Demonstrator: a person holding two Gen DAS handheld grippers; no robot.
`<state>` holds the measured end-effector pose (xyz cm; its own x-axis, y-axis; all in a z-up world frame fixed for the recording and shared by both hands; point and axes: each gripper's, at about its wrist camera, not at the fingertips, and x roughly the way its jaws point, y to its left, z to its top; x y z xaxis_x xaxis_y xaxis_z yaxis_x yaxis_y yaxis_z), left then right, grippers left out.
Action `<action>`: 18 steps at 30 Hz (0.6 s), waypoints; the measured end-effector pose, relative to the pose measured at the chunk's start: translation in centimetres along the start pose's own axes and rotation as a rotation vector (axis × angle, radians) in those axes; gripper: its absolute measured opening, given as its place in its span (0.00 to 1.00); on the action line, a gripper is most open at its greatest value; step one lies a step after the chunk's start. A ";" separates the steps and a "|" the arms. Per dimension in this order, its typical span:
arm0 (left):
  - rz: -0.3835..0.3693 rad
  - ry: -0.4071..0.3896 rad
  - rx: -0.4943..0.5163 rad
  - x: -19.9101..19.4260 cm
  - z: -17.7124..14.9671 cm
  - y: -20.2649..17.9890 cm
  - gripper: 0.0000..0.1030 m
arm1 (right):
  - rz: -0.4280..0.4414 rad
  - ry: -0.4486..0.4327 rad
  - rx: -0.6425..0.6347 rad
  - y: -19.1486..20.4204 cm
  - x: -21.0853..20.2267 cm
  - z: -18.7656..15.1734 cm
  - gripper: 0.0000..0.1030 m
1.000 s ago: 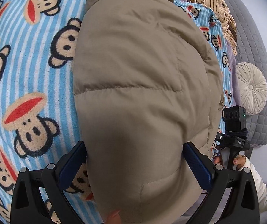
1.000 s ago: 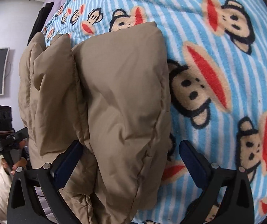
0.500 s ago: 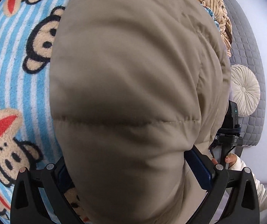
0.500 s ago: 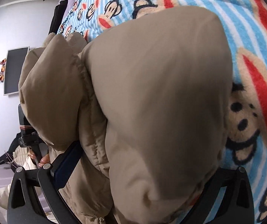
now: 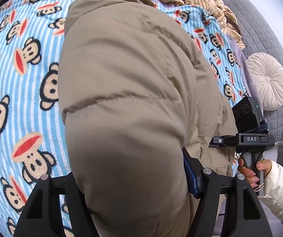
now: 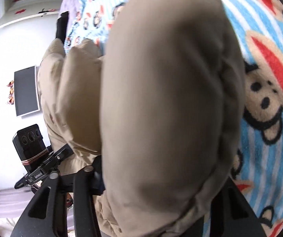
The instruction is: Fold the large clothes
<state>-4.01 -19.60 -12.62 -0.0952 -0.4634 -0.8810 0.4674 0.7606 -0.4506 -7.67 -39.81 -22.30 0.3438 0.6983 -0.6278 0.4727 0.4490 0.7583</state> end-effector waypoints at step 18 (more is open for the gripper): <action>0.032 -0.151 0.028 -15.6 3.1 18.7 0.68 | 0.002 -0.096 -0.178 17.7 10.2 0.1 0.46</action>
<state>8.91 0.44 -6.85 0.0526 -0.5038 -0.8622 0.4930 0.7640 -0.4163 4.23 -24.79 -15.28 0.4248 0.6467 -0.6335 0.3237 0.5450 0.7734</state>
